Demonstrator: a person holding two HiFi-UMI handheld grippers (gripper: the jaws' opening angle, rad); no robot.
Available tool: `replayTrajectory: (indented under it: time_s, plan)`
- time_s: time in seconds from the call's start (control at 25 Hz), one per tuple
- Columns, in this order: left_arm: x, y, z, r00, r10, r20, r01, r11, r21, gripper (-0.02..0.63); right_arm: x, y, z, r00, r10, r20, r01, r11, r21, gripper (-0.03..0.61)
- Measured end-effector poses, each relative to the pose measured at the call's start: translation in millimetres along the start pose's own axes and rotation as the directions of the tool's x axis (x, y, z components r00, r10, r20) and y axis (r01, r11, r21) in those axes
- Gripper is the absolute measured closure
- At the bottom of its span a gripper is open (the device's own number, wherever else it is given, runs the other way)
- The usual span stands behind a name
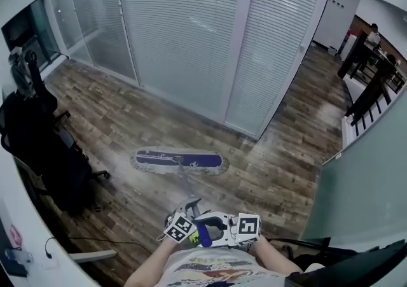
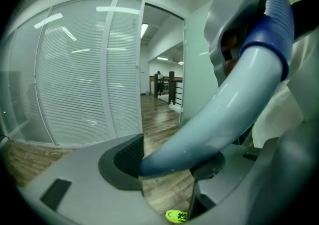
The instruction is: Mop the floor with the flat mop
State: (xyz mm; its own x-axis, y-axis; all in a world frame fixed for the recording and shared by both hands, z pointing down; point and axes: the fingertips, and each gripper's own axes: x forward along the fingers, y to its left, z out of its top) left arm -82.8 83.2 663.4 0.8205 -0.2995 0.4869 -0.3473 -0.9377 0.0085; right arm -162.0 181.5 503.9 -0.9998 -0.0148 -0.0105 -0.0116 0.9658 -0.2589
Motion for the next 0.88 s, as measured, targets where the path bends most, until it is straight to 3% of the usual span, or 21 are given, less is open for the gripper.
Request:
replayTrajectory:
  time_s: [0.32, 0.56, 0.88]
  plan:
    - [-18.4, -167.4, 5.9, 0.999, -0.032, 0.022, 0.032, 0.999, 0.0, 0.403, -46.8, 151.8, -22.4, 0.991, -0.062, 0.117, 0.059, 0.998, 0.026, 0.287]
    - [-49.7, -275.4, -29.6, 0.999, -0.031, 0.027, 0.03, 0.999, 0.014, 0.403, -39.2, 264.1, -70.8, 1.0, -0.014, 0.004, 0.015, 0.999, -0.037, 0.287]
    - [-44.8, -330.2, -48.3, 0.999, -0.033, -0.012, 0.034, 0.998, 0.054, 0.404, -56.8, 310.6, -97.7, 0.999, -0.03, 0.023, 0.031, 0.999, -0.031, 0.287]
